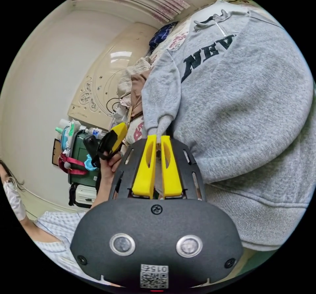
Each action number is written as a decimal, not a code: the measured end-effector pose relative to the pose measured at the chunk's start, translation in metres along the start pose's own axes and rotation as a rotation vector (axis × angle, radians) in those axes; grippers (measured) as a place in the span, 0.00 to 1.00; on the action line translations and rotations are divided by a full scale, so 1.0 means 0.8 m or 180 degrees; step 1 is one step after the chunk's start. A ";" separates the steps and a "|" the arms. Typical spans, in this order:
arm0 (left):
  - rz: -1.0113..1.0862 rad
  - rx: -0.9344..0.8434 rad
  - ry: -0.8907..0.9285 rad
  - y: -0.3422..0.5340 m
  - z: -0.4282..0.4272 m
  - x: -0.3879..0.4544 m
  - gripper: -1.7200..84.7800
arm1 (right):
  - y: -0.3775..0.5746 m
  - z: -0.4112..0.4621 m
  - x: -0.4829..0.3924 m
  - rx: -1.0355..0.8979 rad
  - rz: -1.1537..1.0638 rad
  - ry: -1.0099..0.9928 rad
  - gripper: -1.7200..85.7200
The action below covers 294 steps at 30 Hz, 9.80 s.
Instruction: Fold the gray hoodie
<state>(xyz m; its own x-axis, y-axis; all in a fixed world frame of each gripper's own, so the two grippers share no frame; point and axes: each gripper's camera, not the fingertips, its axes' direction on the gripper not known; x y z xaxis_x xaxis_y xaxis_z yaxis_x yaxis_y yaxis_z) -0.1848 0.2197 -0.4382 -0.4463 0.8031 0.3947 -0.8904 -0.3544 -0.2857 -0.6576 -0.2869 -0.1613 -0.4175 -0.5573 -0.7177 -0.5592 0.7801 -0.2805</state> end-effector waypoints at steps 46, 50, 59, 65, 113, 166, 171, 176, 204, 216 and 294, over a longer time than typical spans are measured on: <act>0.0817 -0.1052 -0.2785 -0.146 0.321 0.001 0.10 | -0.053 -0.089 0.032 0.0677 0.0499 0.1185 0.03; 0.0631 -0.0991 -0.2671 -0.149 0.309 -0.016 0.07 | -0.132 -0.016 0.007 0.0563 -0.0025 0.1046 0.04; 0.0614 -0.0999 -0.2554 -0.162 0.267 -0.028 0.04 | -0.359 0.256 -0.008 0.0029 -0.0834 0.1086 0.10; 0.0670 -0.1206 -0.2574 -0.177 0.270 -0.048 0.04 | -0.453 0.380 0.031 -0.0065 -0.0496 0.1099 0.11; 0.1334 -0.1284 0.0512 -0.167 0.278 0.139 0.11 | -0.043 -0.063 0.045 0.0134 0.0029 0.1520 0.14; 0.3038 -0.2713 -0.1180 -0.031 0.546 0.557 0.03 | -0.014 -0.155 -0.041 0.0203 -0.0446 0.1760 0.03; 0.3050 -0.2787 -0.1245 -0.018 0.544 0.558 0.03 | -0.011 -0.140 -0.049 0.0197 -0.0439 0.1840 0.03; 0.2764 -0.2752 -0.1254 -0.019 0.546 0.532 0.04 | -0.011 -0.127 -0.053 0.0145 -0.0419 0.1795 0.05; 0.0352 -0.1019 -0.1513 -0.526 0.547 -0.109 0.16 | -0.487 0.004 0.002 0.0545 -0.0598 0.1996 0.16; 0.0738 -0.1344 -0.1964 -0.515 0.658 -0.134 0.10 | -0.529 0.104 -0.002 0.0181 -0.0648 0.2413 0.05; -0.1237 -0.0209 -0.1092 0.013 0.226 -0.156 0.12 | -0.290 -0.325 -0.021 0.0695 0.1186 0.0946 0.11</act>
<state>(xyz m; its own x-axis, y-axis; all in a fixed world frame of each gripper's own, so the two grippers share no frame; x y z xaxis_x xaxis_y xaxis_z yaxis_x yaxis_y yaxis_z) -0.1546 0.0291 -0.3326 -0.0975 0.6623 0.7429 -0.9936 -0.0218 -0.1111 -0.7075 -0.5326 0.0816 -0.7626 -0.2626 -0.5912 -0.1849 0.9643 -0.1898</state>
